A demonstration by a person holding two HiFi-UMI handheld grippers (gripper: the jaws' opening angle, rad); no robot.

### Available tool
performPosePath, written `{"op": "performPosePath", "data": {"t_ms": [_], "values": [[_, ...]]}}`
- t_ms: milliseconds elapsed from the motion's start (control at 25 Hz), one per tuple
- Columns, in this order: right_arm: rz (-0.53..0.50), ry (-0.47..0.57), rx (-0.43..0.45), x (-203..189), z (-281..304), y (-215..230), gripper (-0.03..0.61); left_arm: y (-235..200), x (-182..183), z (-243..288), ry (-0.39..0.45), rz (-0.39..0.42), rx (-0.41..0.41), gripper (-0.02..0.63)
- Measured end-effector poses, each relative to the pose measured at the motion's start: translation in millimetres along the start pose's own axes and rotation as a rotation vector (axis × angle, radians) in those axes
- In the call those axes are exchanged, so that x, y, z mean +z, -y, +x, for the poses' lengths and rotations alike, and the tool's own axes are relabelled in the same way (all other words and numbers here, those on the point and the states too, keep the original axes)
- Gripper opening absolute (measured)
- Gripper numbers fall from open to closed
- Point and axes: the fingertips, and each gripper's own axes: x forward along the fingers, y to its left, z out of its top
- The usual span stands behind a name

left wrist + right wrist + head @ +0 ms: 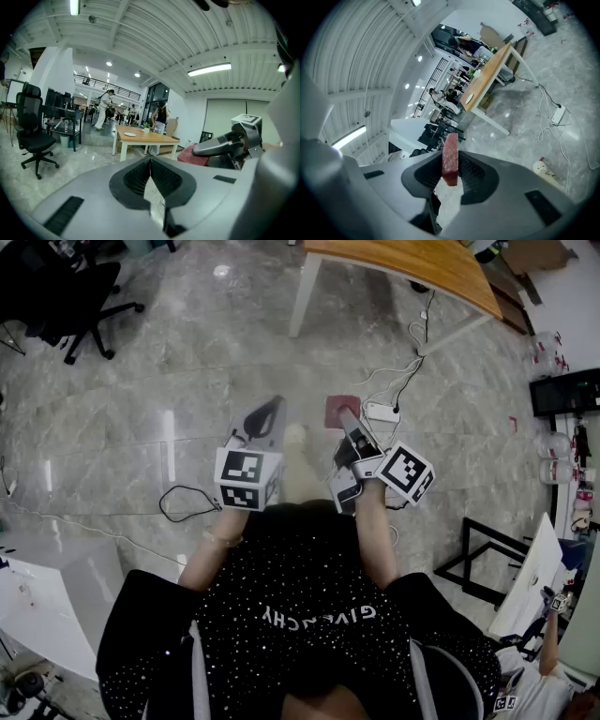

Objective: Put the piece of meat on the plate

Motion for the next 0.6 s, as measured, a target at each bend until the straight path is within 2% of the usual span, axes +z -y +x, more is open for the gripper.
{"op": "performPosePath", "data": {"t_ms": [240,600], "values": [[0.021,-0.002,0.012,26.6,25.2,15.7,0.098,-9.7,3.1,37.7,-0.009,0.000,0.014,0.011],[0.005,0.001,0.011,122.0,89.1,38.1,0.098,-17.2,41.3,150.7,-0.008,0.025,0.006,0.011]]}}
